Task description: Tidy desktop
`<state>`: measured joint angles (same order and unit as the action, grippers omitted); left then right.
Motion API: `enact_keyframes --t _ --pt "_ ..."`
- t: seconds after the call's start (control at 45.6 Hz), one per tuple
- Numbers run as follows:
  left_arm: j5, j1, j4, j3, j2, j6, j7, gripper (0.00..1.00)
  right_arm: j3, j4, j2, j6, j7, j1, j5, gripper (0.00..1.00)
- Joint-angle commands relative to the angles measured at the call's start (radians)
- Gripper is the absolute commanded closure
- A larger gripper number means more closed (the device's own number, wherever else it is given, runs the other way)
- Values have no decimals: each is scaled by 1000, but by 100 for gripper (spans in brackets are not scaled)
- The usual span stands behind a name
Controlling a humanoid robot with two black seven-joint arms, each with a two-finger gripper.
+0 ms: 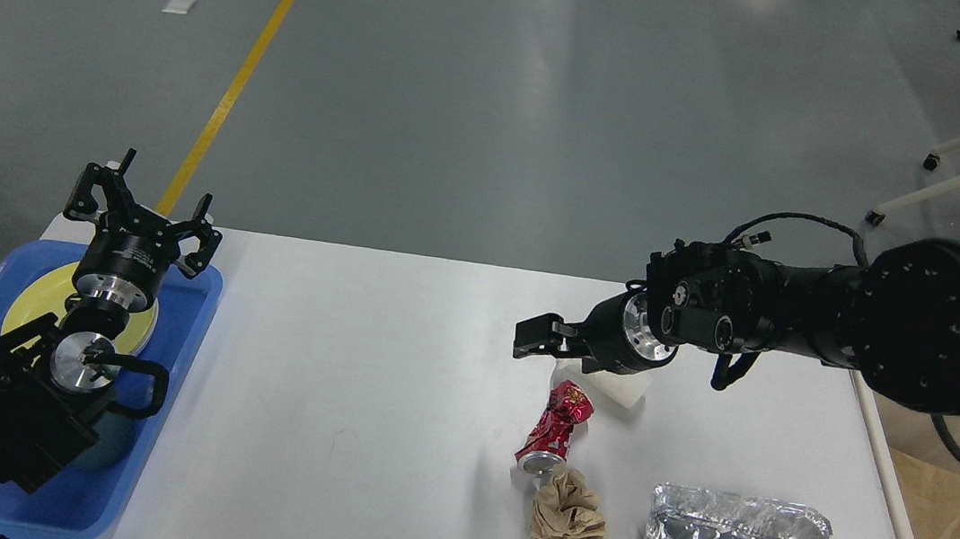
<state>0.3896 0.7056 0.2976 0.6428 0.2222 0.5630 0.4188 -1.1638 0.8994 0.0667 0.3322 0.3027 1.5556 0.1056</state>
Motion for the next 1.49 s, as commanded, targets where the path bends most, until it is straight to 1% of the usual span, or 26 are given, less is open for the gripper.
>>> enact_keyframes --t 0.0,0.131,0.285,0.394,0.46,0.789,1.074,1.468 --pt "0 0 0 0 0 0 0 3 -4 1 1 -5 -2 -15 140 0" --pt "0 0 0 0 0 0 0 3 -5 4 4 -36 -5 -43 232 0" --pt "0 0 0 0 0 0 0 3 1 1 10 -79 -5 -83 243 0" --pt "0 0 0 0 0 0 0 3 10 -8 10 -137 -5 -129 244 0" --pt "0 0 0 0 0 0 0 3 12 -23 10 -153 -5 -155 244 0" --pt "0 0 0 0 0 0 0 3 6 -54 5 -160 -4 -226 243 0" --pt "0 0 0 0 0 0 0 3 -7 -56 -7 -162 -4 -246 230 0" --pt "0 0 0 0 0 0 0 3 4 -134 4 -168 -4 -333 232 0"
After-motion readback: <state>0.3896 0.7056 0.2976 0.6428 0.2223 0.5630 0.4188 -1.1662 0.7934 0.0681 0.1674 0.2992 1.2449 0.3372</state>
